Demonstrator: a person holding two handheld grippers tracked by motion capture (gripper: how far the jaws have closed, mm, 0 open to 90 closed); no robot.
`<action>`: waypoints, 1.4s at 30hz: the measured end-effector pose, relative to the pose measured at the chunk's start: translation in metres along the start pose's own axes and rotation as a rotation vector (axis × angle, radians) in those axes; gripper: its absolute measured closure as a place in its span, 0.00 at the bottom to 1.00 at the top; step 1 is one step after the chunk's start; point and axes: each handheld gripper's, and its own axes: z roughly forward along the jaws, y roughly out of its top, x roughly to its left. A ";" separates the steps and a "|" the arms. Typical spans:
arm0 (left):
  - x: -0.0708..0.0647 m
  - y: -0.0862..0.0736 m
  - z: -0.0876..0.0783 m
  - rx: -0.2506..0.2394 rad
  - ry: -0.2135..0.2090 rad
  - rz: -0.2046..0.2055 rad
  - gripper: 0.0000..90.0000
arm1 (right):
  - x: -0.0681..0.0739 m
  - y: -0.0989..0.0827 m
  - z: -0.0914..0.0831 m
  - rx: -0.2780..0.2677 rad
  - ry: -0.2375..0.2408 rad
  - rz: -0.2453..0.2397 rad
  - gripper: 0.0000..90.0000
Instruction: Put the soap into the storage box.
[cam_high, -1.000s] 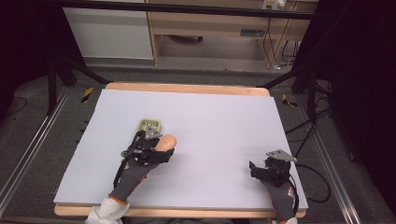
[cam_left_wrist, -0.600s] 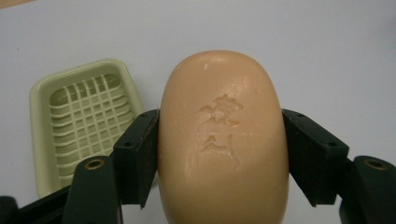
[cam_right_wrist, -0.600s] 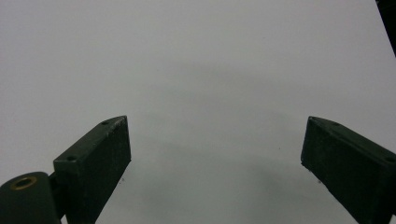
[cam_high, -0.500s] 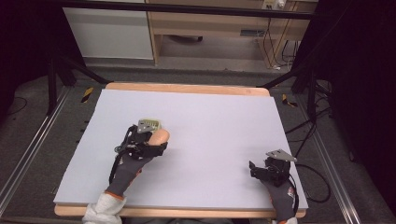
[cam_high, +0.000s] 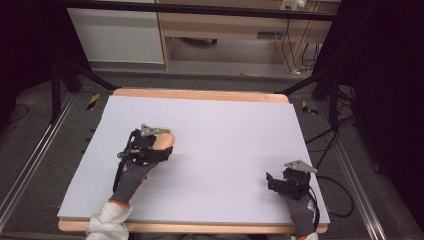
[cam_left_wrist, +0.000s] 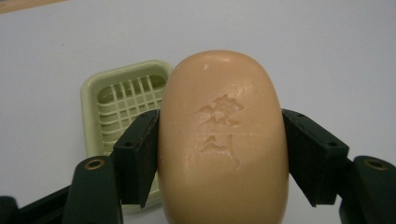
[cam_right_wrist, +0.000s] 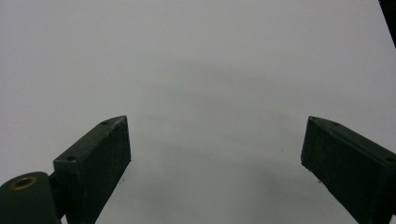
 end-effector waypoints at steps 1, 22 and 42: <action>0.003 0.000 0.001 0.002 0.006 -0.001 0.35 | 0.000 0.000 0.000 0.001 0.001 -0.002 0.10; 0.024 0.004 0.017 0.018 0.051 -0.041 0.35 | 0.001 0.000 0.002 0.005 -0.001 -0.008 0.10; 0.040 0.001 0.034 0.039 0.073 -0.064 0.35 | 0.001 0.000 0.003 0.007 -0.001 -0.005 0.09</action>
